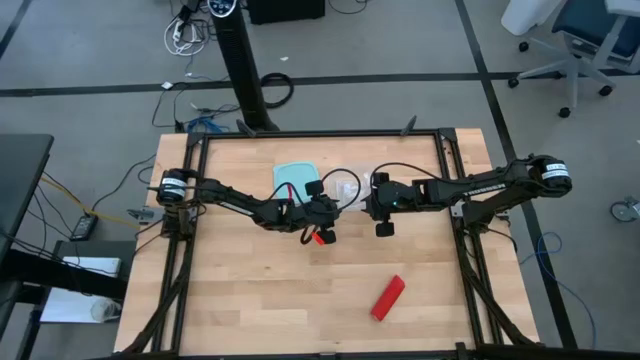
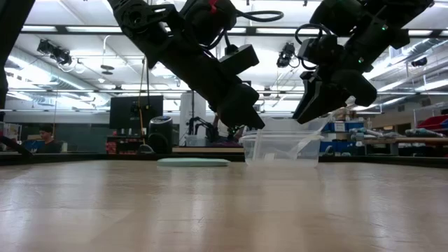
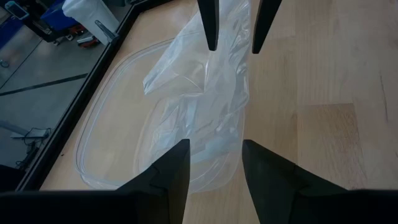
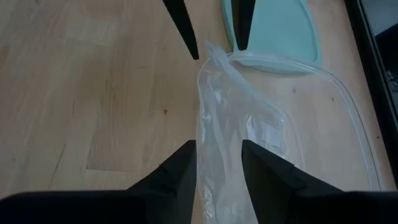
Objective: Roll bandage
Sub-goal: Open the transparent zip lock bag
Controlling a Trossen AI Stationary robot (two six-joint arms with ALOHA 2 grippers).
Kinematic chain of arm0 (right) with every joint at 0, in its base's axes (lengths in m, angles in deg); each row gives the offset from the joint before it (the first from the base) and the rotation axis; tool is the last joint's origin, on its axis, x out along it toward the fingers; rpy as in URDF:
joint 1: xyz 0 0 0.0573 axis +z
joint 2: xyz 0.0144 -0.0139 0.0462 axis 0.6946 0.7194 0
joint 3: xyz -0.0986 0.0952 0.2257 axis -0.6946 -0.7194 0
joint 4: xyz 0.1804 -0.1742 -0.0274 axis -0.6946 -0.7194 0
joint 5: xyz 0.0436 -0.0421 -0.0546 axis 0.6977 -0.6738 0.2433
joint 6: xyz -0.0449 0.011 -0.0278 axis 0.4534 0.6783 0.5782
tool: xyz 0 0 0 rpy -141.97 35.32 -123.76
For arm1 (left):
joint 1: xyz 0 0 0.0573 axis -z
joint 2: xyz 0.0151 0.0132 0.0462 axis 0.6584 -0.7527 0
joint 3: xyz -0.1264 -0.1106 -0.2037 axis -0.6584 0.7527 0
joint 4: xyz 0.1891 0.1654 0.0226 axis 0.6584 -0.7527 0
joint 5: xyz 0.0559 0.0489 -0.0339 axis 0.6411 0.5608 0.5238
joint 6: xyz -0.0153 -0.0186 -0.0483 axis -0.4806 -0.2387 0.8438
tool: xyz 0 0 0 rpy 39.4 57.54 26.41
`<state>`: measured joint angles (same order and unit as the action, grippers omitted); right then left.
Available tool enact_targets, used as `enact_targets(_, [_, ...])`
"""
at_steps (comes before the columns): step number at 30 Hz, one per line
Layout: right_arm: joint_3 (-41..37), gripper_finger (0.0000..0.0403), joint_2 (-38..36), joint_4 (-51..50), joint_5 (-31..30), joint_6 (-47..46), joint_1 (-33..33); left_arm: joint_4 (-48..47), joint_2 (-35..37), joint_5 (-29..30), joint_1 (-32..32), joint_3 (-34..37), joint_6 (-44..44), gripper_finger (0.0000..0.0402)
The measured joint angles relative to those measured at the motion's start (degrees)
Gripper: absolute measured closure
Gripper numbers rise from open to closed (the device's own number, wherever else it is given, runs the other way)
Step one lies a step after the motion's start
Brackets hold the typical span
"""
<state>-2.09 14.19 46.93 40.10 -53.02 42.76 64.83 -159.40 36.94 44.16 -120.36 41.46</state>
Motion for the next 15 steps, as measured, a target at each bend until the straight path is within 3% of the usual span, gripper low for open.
enact_targets(15, [0.0, 0.0330, 0.0, -2.8, -0.6, 0.5, -0.7, 0.1, 0.0, 0.0, 0.0, 0.0, 0.0, 0.0250])
